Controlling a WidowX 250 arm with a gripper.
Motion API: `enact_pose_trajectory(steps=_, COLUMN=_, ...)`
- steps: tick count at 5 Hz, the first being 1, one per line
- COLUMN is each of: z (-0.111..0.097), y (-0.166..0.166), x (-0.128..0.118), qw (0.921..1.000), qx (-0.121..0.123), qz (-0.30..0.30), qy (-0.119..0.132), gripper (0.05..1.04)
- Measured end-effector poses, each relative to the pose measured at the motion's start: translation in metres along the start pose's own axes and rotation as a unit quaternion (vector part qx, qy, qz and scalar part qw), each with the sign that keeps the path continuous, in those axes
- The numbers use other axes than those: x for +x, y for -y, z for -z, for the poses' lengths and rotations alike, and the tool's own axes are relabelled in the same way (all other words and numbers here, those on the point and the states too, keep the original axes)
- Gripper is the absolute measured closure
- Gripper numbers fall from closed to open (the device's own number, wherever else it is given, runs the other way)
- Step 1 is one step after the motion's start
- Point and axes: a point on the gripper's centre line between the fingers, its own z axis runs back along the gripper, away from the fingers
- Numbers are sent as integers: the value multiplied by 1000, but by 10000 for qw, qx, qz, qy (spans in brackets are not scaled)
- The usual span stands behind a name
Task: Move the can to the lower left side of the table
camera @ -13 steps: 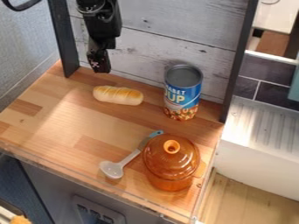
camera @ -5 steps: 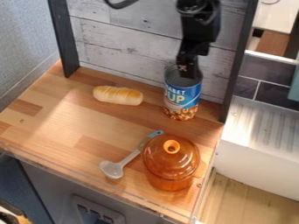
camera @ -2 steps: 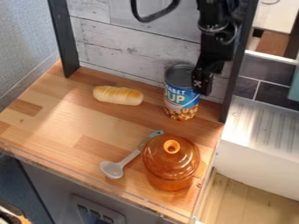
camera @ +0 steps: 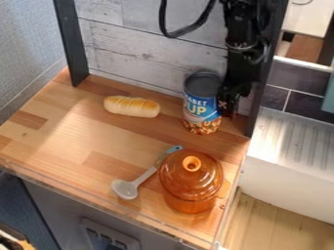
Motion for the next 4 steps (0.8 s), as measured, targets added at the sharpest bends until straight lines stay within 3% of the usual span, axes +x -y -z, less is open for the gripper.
enact_pose_trajectory(steps=1, z=0, y=0, x=-2, qw=10000, qx=-2, qz=-56, qy=-50, gripper=83)
enact_pose_trajectory(steps=2, z=14, y=13, x=-15, qw=9989, qx=-87, qz=-468, qy=-50, gripper=83)
enact_pose_trajectory(steps=4, z=22, y=21, x=-44, qw=9955, qx=-85, qz=-909, qy=-258, gripper=83)
